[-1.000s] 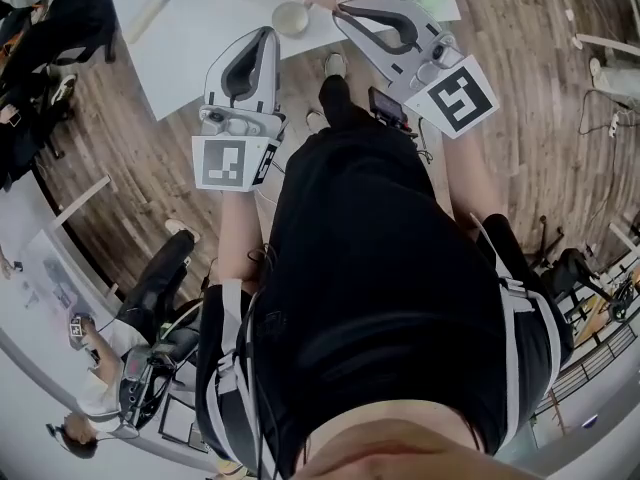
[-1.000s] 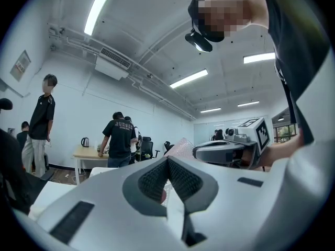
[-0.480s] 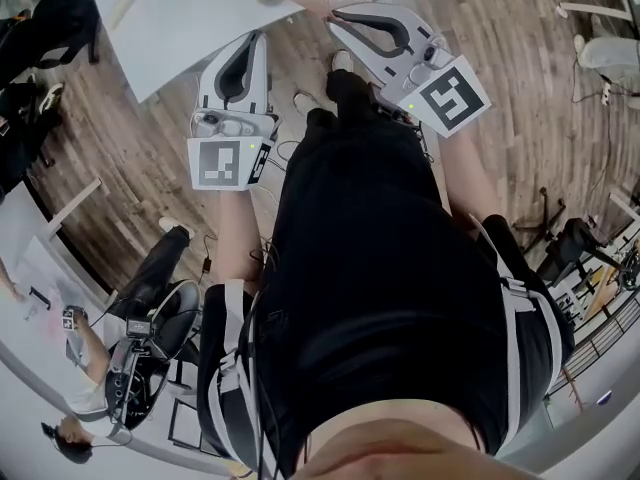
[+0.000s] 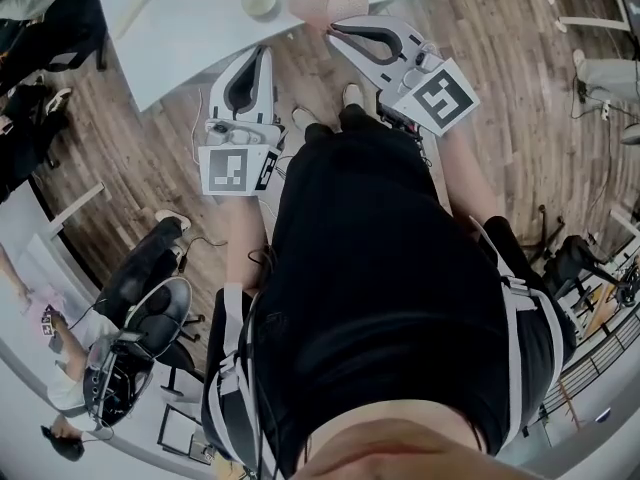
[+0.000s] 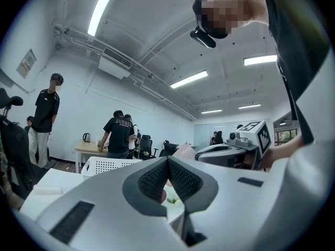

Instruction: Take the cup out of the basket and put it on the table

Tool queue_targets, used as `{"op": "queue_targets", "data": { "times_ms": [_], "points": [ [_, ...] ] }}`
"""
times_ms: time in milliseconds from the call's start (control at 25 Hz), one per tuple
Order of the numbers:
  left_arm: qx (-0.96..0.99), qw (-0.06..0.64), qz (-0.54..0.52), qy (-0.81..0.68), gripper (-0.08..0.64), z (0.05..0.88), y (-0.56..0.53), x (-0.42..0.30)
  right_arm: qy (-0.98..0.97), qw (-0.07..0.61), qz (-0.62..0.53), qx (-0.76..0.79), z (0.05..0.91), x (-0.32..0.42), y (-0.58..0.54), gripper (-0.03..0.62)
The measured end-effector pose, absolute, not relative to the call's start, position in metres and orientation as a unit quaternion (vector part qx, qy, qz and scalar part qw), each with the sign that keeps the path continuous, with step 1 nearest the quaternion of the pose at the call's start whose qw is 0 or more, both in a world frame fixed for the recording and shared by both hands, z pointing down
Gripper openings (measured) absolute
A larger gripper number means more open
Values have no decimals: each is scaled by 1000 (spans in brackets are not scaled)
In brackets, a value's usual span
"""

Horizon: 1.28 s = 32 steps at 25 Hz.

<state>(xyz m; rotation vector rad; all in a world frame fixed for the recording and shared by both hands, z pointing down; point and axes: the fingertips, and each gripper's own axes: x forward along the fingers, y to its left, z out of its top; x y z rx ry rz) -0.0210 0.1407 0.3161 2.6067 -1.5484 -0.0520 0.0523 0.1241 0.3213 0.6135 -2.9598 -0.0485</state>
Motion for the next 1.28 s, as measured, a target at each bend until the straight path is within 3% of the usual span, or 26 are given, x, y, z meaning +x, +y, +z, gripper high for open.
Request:
{"op": "queue_targets", "data": {
  "times_ms": [560, 1280],
  "points": [
    [852, 48, -11, -522, 17, 311, 130, 3, -981, 11, 1, 192, 305, 82, 113, 26],
    [847, 47, -9, -530, 18, 312, 137, 10, -982, 10, 3, 188, 305, 94, 121, 26]
  ]
}}
